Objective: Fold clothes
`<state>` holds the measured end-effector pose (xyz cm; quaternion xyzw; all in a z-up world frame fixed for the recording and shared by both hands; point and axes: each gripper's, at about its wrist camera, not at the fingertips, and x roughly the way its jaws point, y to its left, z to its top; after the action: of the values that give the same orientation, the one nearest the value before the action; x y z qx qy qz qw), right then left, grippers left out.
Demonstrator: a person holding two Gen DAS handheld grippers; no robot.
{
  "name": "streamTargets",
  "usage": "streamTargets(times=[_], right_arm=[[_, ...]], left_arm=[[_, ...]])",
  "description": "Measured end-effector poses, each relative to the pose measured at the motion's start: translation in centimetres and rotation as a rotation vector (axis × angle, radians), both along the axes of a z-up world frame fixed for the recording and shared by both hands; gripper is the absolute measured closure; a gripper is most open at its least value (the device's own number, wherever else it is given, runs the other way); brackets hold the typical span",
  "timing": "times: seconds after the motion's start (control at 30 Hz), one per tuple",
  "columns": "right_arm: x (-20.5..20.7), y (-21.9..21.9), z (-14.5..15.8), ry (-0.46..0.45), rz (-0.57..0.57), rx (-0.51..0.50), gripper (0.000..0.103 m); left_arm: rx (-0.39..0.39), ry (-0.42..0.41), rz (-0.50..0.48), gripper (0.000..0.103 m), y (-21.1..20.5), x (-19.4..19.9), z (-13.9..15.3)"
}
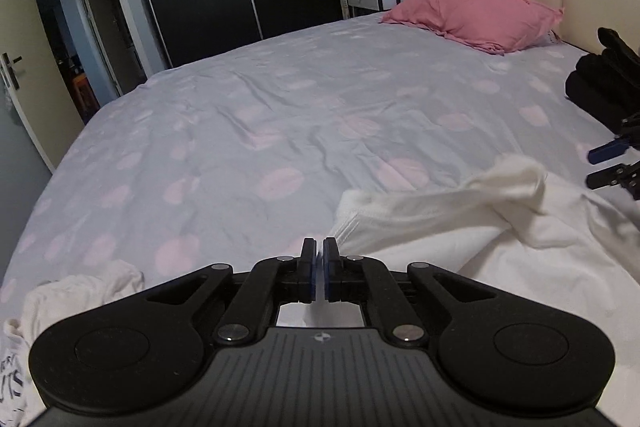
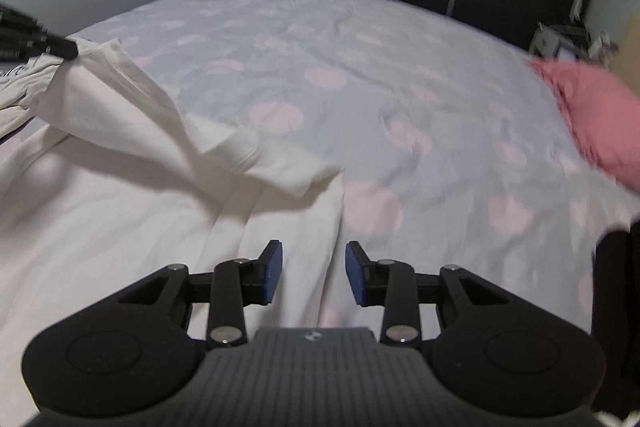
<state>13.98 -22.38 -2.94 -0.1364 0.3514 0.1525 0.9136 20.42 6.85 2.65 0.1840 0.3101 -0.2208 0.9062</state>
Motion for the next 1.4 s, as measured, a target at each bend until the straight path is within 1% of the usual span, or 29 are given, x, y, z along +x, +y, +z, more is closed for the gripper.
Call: streamTargets(times=[0.07,0.17,0.2,0.27,0.33,0.37,0.4,0.5,0.53,0.6,0.67,0.7,0.77,0.83,0.87,0.9,0.93,0.97,1.0,1.03,1.07,1.1,1.17,1.3,1.4], right_arm=[[0.5,1.3,-0.3,-0.030,0.055,-0.047,0.057],[1.4,3.1,-1.0,-0.052,0.126,-0.086,0.057],[1.6,3.7,-1.5,-0.056,0.154,-0.104,0.057],[2.0,4.7,-2.4,-0.064,0.213,-0.159,0.057],[2.0,5.2,-3.3,-0.077,0.248,-0.238,0.054],[1.8,5.1,-3.6,-0.081,0.261,-0.251,0.050],[1.6,5.0,-3.7,-0.085,0.275,-0.260,0.048],[1.0,4.3,-3.9,-0.103,0.293,-0.276,0.048],[0.9,4.1,-3.9,-0.108,0.295,-0.280,0.048],[0.9,3.9,-4.0,-0.115,0.297,-0.290,0.048],[1.1,3.8,-4.2,-0.121,0.301,-0.298,0.049],[1.2,3.9,-4.3,-0.124,0.303,-0.300,0.049],[1.4,4.3,-4.8,-0.132,0.318,-0.311,0.050],[1.8,5.0,-5.3,-0.146,0.326,-0.340,0.050],[2.1,5.3,-5.6,-0.154,0.330,-0.356,0.051],[2.4,5.5,-5.9,-0.157,0.327,-0.361,0.055],[2.7,5.7,-5.8,-0.158,0.317,-0.352,0.059],[2.9,5.8,-5.7,-0.159,0.306,-0.340,0.071],[3.1,5.9,-5.6,-0.160,0.294,-0.328,0.080],[3.4,6.1,-5.4,-0.160,0.283,-0.317,0.081],[3.4,6.1,-5.1,-0.170,0.265,-0.307,0.088],[3.3,6.1,-4.4,-0.185,0.244,-0.293,0.091],[3.1,5.8,-2.8,-0.214,0.196,-0.260,0.093],[1.7,4.7,2.5,-0.268,0.095,-0.157,0.095],[-0.3,3.9,7.4,-0.304,0.043,-0.090,0.096]], left_arm=[[0.008,-0.016,0.010,0.103,0.2,0.1,0.5],[0.010,-0.029,0.038,0.103,0.6,0.4,0.7],[0.008,-0.020,0.043,0.103,0.8,0.5,0.6],[0.027,-0.014,0.034,0.103,1.0,0.5,0.1],[0.035,0.007,-0.002,0.103,1.1,0.3,-0.5],[0.039,0.019,-0.019,0.103,1.2,0.3,-1.0],[0.042,0.035,-0.032,0.103,1.2,0.2,-1.6],[0.046,0.085,-0.072,0.102,1.3,0.0,-3.4],[0.034,0.109,-0.087,0.100,1.2,0.0,-4.0],[0.014,0.144,-0.115,0.088,1.0,0.0,-5.1],[0.001,0.171,-0.139,0.080,0.7,-0.2,-5.9],[0.009,0.178,-0.141,0.079,0.5,-0.2,-6.4],[0.023,0.198,-0.141,0.079,0.1,-0.3,-7.2],[0.035,0.237,-0.126,0.079,0.1,0.1,-8.2],[0.036,0.248,-0.119,0.086,0.2,0.2,-8.4],[0.027,0.242,-0.114,0.094,0.4,0.1,-8.1],[0.018,0.236,-0.110,0.094,0.6,0.0,-7.9],[0.009,0.230,-0.105,0.095,0.7,-0.1,-7.6],[0.000,0.223,-0.100,0.096,0.9,-0.2,-7.3],[-0.009,0.217,-0.096,0.096,1.1,-0.3,-7.0],[-0.018,0.211,-0.091,0.097,1.2,-0.4,-6.8],[-0.025,0.198,-0.085,0.097,1.4,-0.6,-6.3],[-0.037,0.134,-0.063,0.097,1.8,-1.1,-4.2],[-0.072,-0.008,-0.022,0.097,2.4,-3.0,0.8],[-0.091,-0.130,-0.009,0.098,2.7,-5.6,4.8]])
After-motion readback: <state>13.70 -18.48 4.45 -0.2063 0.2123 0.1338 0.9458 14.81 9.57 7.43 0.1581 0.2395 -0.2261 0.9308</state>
